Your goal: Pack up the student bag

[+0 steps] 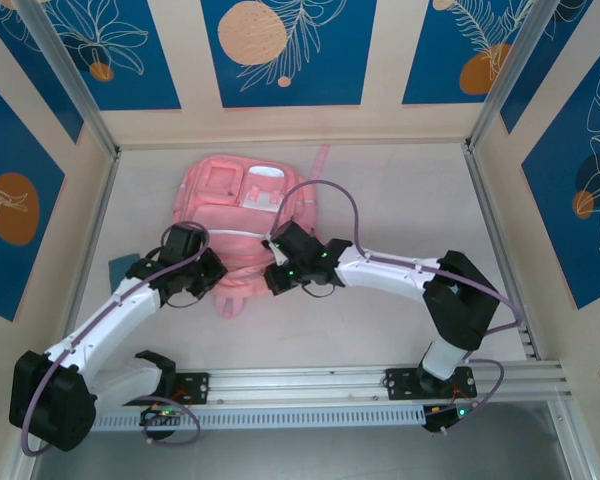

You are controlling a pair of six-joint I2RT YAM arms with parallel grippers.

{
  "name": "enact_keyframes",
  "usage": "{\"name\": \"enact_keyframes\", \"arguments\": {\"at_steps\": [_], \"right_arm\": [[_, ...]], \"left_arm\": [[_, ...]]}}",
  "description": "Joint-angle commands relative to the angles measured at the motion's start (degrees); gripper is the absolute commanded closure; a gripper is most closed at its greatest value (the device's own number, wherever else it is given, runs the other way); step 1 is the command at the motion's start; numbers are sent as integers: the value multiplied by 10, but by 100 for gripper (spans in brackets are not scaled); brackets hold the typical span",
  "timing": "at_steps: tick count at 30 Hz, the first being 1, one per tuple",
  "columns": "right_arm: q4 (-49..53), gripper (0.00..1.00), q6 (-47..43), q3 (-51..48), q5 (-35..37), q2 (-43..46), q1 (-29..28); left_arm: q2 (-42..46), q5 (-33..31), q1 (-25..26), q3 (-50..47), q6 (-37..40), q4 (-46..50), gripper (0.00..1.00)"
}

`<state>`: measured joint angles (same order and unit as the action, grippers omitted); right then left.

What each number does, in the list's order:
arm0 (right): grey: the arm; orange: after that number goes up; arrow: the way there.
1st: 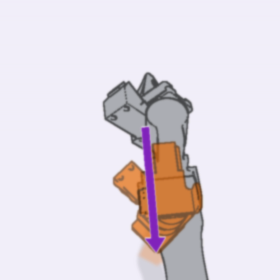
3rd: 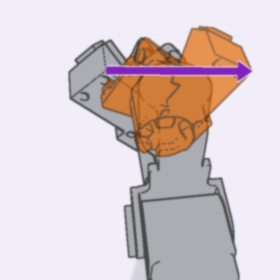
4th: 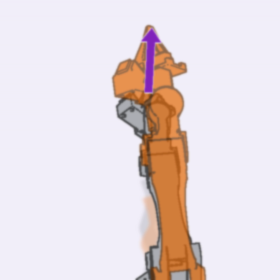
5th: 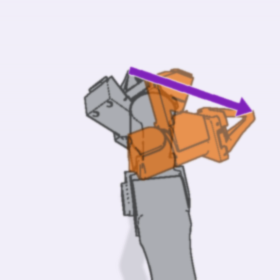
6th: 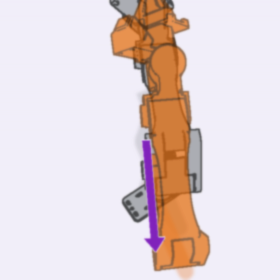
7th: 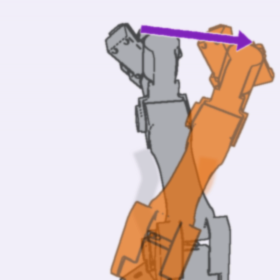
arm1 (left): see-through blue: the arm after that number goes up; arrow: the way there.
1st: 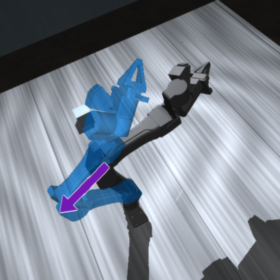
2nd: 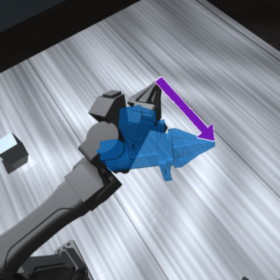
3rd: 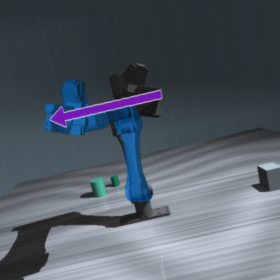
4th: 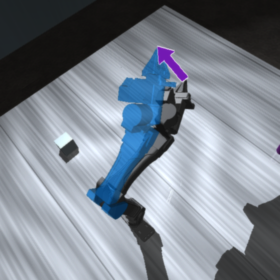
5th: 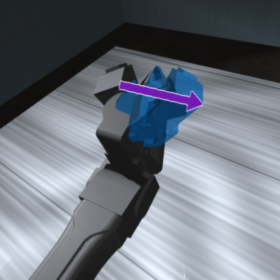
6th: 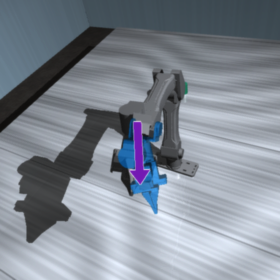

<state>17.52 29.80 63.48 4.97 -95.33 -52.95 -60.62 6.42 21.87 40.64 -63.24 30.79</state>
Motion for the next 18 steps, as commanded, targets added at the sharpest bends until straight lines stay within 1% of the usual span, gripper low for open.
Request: {"name": "enact_keyframes", "arguments": {"at_steps": [1, 4, 9, 12, 14, 18], "right_arm": [[90, 100, 32, -17, 75, 20, 37], [119, 100, 63, -27, 108, 35, 55], [104, 100, 118, -92, 122, 80, 61], [87, 100, 132, -123, 118, 93, 63], [86, 100, 131, -125, 111, 95, 63], [53, 100, 102, -120, 71, 95, 54]], "left_arm": [[-4, -15, -8, 26, 39, -4, 98], [-20, 14, -8, 33, 50, -17, 99], [-62, 25, -8, 57, 72, -32, 100], [-92, 29, -8, 72, 83, -43, 100], [-109, 32, -8, 79, 92, -49, 100], [-144, 38, -9, 98, 123, -56, 100]]}}
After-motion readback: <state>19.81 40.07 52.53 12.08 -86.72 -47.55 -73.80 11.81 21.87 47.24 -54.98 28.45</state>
